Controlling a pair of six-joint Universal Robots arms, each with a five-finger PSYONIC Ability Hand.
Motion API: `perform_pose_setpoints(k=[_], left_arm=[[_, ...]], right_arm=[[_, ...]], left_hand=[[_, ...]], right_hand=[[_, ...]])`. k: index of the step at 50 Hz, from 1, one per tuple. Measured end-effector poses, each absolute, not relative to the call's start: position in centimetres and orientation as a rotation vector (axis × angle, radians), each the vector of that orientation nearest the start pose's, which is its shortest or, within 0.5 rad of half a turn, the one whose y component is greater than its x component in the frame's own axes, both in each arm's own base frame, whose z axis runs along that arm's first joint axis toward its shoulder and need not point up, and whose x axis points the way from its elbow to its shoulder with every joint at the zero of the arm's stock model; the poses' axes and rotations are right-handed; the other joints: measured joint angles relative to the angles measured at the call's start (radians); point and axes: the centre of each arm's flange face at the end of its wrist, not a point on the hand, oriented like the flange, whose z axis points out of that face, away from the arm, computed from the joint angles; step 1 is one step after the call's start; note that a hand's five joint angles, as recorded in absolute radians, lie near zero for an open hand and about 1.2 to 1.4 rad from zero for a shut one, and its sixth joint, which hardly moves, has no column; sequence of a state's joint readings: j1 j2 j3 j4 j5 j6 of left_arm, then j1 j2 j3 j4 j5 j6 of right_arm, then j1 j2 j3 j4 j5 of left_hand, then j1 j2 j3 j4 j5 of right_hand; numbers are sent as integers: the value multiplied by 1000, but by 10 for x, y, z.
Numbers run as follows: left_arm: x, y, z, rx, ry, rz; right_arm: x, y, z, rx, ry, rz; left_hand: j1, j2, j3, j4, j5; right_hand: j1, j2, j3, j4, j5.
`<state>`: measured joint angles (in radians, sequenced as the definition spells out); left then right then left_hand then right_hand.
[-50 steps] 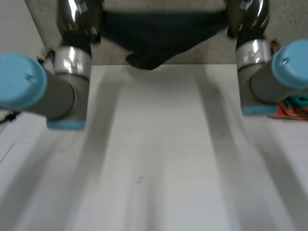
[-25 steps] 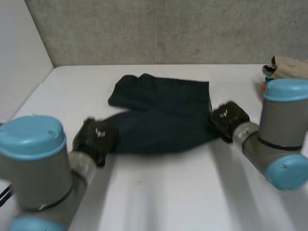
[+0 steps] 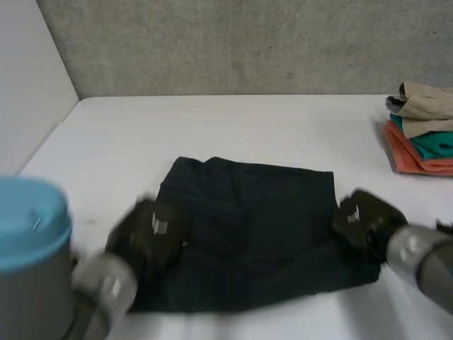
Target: Fold the laundry.
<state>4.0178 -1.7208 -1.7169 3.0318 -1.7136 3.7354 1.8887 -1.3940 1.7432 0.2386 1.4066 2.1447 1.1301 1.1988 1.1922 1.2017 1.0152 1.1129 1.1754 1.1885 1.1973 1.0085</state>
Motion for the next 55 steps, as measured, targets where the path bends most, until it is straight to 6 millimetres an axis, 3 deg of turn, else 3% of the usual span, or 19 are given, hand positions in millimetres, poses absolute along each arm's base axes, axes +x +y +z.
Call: perform_pose_setpoints(k=[7, 11, 15, 17, 19, 21, 25, 29, 34, 39, 42, 46, 55], left_arm=[[-324, -254, 204, 1242, 1779, -2005], [-344, -302, 191, 1186, 1604, -2062], [-356, -338, 175, 1150, 1497, -2074], [-362, -354, 164, 1146, 1454, -2084], [-368, -362, 155, 1154, 1427, -2100], [-374, -367, 146, 1171, 1400, -2122], [-385, -364, 136, 1200, 1369, -2164], [-388, -353, 146, 1193, 1360, -2191], [-375, -332, 192, 1120, 1373, -2249], [-358, -309, 230, 1039, 1455, -2341], [-344, -289, 245, 975, 1584, -2429], [-331, -267, 248, 916, 1769, -2505], [-324, -237, 229, 966, 2104, -2541]], right_arm=[[252, -295, 187, -1595, 2289, -1937], [268, -330, 182, -1523, 2244, -2136], [282, -357, 171, -1507, 2182, -2278], [290, -373, 159, -1516, 2135, -2350], [297, -383, 149, -1525, 2093, -2404], [303, -391, 138, -1532, 2044, -2463], [312, -398, 131, -1511, 1971, -2556], [310, -392, 145, -1458, 1966, -2560], [293, -362, 183, -1353, 2060, -2363], [267, -330, 198, -1222, 2222, -2033], [247, -314, 191, -1102, 2361, -1769], [233, -302, 175, -1003, 2450, -1556], [233, -296, 146, -993, 2412, -1518]], left_hand=[[0, 0, 0, 0, 0], [0, 0, 2, 0, 0], [0, 0, 3, 0, 0], [0, 0, 3, 0, 0], [-271, -284, -276, -263, -255], [-686, -659, -647, -644, -635], [-935, -980, -975, -990, -966], [-935, -991, -985, -998, -967], [-935, -991, -985, -998, -967], [-935, -994, -985, -998, -967], [-935, -994, -985, -998, -967], [-935, -994, -985, -997, -967], [-935, -994, -985, -997, -967]], right_hand=[[0, 0, 0, 0, 0], [0, 0, 0, 0, 0], [0, 0, 0, 0, 0], [-292, -307, -300, -280, -281], [-593, -609, -574, -577, -589], [-830, -868, -859, -869, -876], [-889, -961, -976, -987, -967], [-889, -962, -979, -992, -967], [-889, -961, -979, -992, -967], [-889, -962, -979, -992, -967], [-889, -961, -979, -992, -968], [-889, -961, -977, -990, -967], [-800, -864, -866, -876, -854]])
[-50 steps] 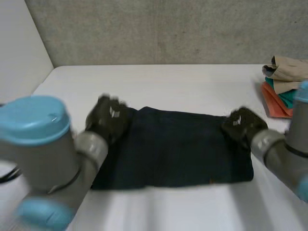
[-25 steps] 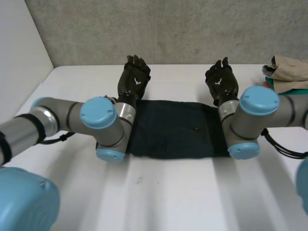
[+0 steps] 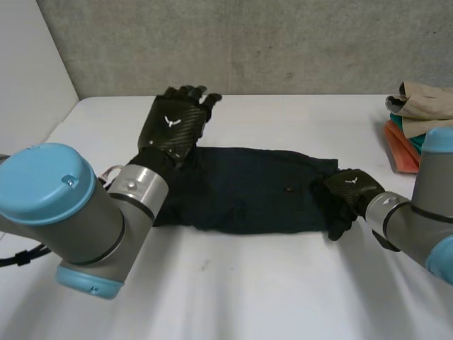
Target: Fold the laundry.
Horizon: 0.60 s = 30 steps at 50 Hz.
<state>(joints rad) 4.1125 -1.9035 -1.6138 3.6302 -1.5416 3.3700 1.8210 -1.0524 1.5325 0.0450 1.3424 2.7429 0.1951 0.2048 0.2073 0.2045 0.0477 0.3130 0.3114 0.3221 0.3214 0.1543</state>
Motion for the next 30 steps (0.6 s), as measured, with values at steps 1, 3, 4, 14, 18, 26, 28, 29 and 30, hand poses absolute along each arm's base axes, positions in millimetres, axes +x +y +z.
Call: perform_pose_setpoints(k=[1, 3, 4, 14, 18, 26, 28, 29, 30], left_arm=[[-324, -236, 228, 972, 2118, -2539], [-324, -235, 226, 980, 2133, -2537], [-324, -235, 226, 982, 2137, -2536], [-322, -233, 232, 979, 2112, -2544], [-319, -230, 235, 973, 2104, -2552], [-313, -225, 242, 952, 2095, -2568], [-312, -225, 244, 944, 2090, -2572], [-311, -225, 245, 942, 2088, -2574], [-311, -225, 246, 939, 2086, -2577]], right_arm=[[233, -297, 144, -996, 2406, -1525], [234, -300, 139, -999, 2393, -1553], [235, -302, 137, -997, 2388, -1573], [199, -319, 153, -1031, 2451, -1829], [174, -326, 162, -1182, 2518, -1919], [200, -317, 184, -1743, 2274, -2112], [231, -300, 189, -1826, 2074, -2155], [244, -291, 189, -1855, 1988, -2161], [262, -278, 189, -1890, 1866, -2162]], left_hand=[[0, 0, 0, 0, 0], [0, 0, 0, 0, 0], [0, 0, 0, 0, 0], [0, 0, 0, 0, 0], [0, 0, 0, 0, 0], [0, 0, 0, 0, 0], [0, 0, 0, 0, 0], [0, 0, 0, 0, 0], [0, 0, 0, 0, 0]], right_hand=[[89, 91, 86, 87, 86], [417, 428, 391, 391, 388], [566, 616, 595, 595, 579], [741, 839, 838, 871, 799], [754, 840, 838, 872, 799], [762, 840, 838, 874, 803], [762, 840, 848, 875, 810], [762, 843, 854, 875, 810], [762, 846, 858, 875, 812]])
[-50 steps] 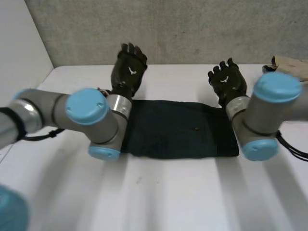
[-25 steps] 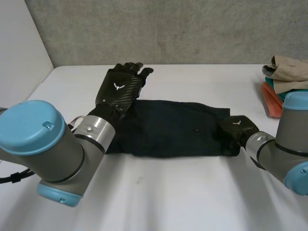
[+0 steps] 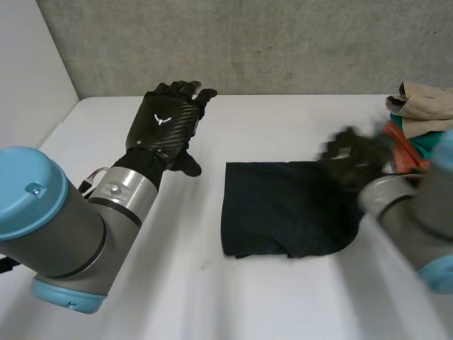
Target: Fold the laundry.
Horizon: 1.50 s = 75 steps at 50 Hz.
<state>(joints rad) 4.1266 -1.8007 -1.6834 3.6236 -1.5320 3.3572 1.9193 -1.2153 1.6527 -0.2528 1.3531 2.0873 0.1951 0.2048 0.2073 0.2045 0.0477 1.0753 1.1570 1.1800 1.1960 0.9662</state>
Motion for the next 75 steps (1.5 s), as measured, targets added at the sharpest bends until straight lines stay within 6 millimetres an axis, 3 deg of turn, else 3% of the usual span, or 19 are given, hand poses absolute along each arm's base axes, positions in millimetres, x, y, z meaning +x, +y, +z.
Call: perform_pose_setpoints(k=[2, 4, 5, 9, 10, 12, 14, 16, 20, 25, 30, 37, 45, 53, 61, 66, 71, 72, 75], left_arm=[[-310, -225, 248, 931, 2078, -2584], [-310, -225, 249, 928, 2073, -2589], [-310, -225, 251, 923, 2068, -2593], [-310, -227, 255, 910, 2051, -2609], [-310, -228, 257, 906, 2044, -2615], [-311, -229, 259, 899, 2034, -2625], [-313, -234, 270, 870, 1995, -2665], [-315, -235, 275, 859, 1980, -2679], [-325, -241, 288, 843, 1968, -2706], [-362, -234, 270, 977, 2166, -2583], [-391, -224, 222, 1111, 2388, -2312], [-399, -225, 164, 1098, 2504, -1990], [-381, -222, 138, 1097, 2561, -1735], [-369, -221, 133, 1111, 2595, -1620], [-374, -220, 168, 1128, 2577, -1766], [-381, -218, 235, 1145, 2477, -2128], [-387, -211, 280, 1268, 2363, -2401], [-387, -211, 280, 1268, 2363, -2401], [-388, -203, 296, 1464, 2327, -2482]], right_arm=[[301, -238, 185, -1967, 1561, -2123], [319, -215, 179, -2004, 1409, -2078], [331, -198, 171, -2034, 1302, -2032], [345, -182, 157, -2046, 1234, -1974], [345, -183, 158, -2018, 1262, -1973], [345, -186, 161, -1980, 1295, -1980], [336, -203, 184, -1716, 1475, -2001], [330, -210, 194, -1588, 1539, -1998], [302, -235, 230, -1070, 1717, -1930], [261, -267, 241, -715, 1912, -1809], [251, -287, 219, -742, 2090, -1686], [256, -307, 172, -899, 2272, -1452], [261, -313, 139, -1002, 2327, -1350], [262, -313, 139, -1118, 2327, -1402], [258, -307, 176, -1142, 2270, -1630], [254, -279, 208, -1161, 2141, -1841], [256, -239, 200, -1227, 2050, -1877], [256, -239, 200, -1227, 2050, -1877], [260, -209, 180, -1281, 2011, -1829]], left_hand=[[0, 0, 0, 0, 0], [0, 0, 0, 0, 0], [0, 0, 0, 0, 0], [0, 0, 0, 0, 0], [0, 0, 0, 0, 0], [0, 0, 0, 0, 0], [0, 0, 0, 0, 0], [0, 0, 0, 0, 0], [0, 0, 0, 0, 0], [0, 0, 0, 0, 0], [0, 0, 0, 0, 0], [0, 0, 0, 0, 0], [0, 0, 0, 0, 0], [-7, 0, 0, 0, 0], [-15, -1, 0, 0, 0], [-15, -1, 0, 0, 0], [-15, -1, 0, 0, 0], [-15, -1, 0, 0, 0], [-15, -1, 0, 0, 0]], right_hand=[[0, 0, 1, 0, 0], [0, 0, 1, -1, 1], [-142, -176, -176, -161, -147], [-714, -764, -748, -762, -748], [-831, -889, -893, -911, -865], [-842, -911, -919, -932, -882], [-854, -945, -970, -992, -925], [-854, -945, -970, -992, -925], [-854, -945, -970, -992, -925], [-854, -945, -970, -992, -925], [-854, -945, -970, -992, -925], [-854, -945, -970, -992, -925], [-854, -945, -970, -992, -925], [-854, -945, -970, -992, -925], [-854, -945, -970, -992, -927], [-854, -945, -970, -992, -927], [-854, -945, -970, -992, -927], [-854, -945, -970, -992, -927], [-854, -945, -970, -992, -927]])
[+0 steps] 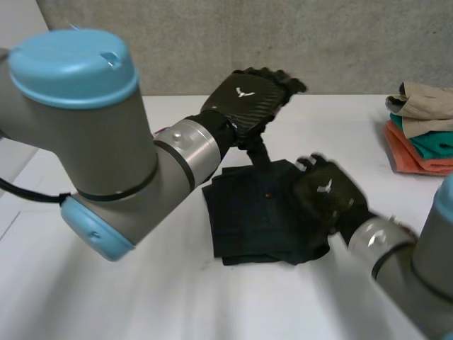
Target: Fold the laundry.
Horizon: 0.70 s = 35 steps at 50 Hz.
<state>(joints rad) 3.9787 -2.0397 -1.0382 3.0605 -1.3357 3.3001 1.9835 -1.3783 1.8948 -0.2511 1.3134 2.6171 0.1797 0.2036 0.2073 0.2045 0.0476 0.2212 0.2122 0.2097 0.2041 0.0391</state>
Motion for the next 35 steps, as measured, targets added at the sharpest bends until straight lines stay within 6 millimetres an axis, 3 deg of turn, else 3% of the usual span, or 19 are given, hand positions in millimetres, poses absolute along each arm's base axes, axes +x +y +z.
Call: perform_pose_setpoints(k=[4, 8, 19, 25, 28, 31, 35], left_arm=[[-389, -191, 299, -1116, -1520, 1598], [-389, -180, 298, -1180, -1464, 1483], [-391, -173, 286, -1210, -1468, 1404], [-391, -174, 284, -1205, -1478, 1409], [-390, -175, 286, -1200, -1478, 1422], [-390, -176, 288, -1197, -1475, 1431], [-390, -176, 289, -1194, -1472, 1438]], right_arm=[[264, -189, 159, -1318, 1977, -1788], [268, -186, 140, -1332, 1948, -1789], [286, -216, 98, -1335, 1870, -1915], [288, -226, 94, -1327, 1855, -1964], [291, -233, 100, -1313, 1830, -2007], [293, -237, 105, -1302, 1808, -2033], [298, -246, 111, -1287, 1777, -2065]], left_hand=[[0, 0, 0, 0, 0], [0, 0, 0, 0, 0], [0, 0, 0, 0, 0], [0, 0, 0, 0, 0], [0, 0, 0, 0, 0], [0, 0, 0, 0, 0], [0, 0, 0, 0, 0]], right_hand=[[0, 0, 0, 0, 0], [0, 0, 0, 0, 0], [0, 0, 0, 0, 0], [65, 70, 77, 83, 58], [199, 196, 211, 217, 131], [408, 404, 406, 411, 344], [774, 905, 895, 906, 815]])
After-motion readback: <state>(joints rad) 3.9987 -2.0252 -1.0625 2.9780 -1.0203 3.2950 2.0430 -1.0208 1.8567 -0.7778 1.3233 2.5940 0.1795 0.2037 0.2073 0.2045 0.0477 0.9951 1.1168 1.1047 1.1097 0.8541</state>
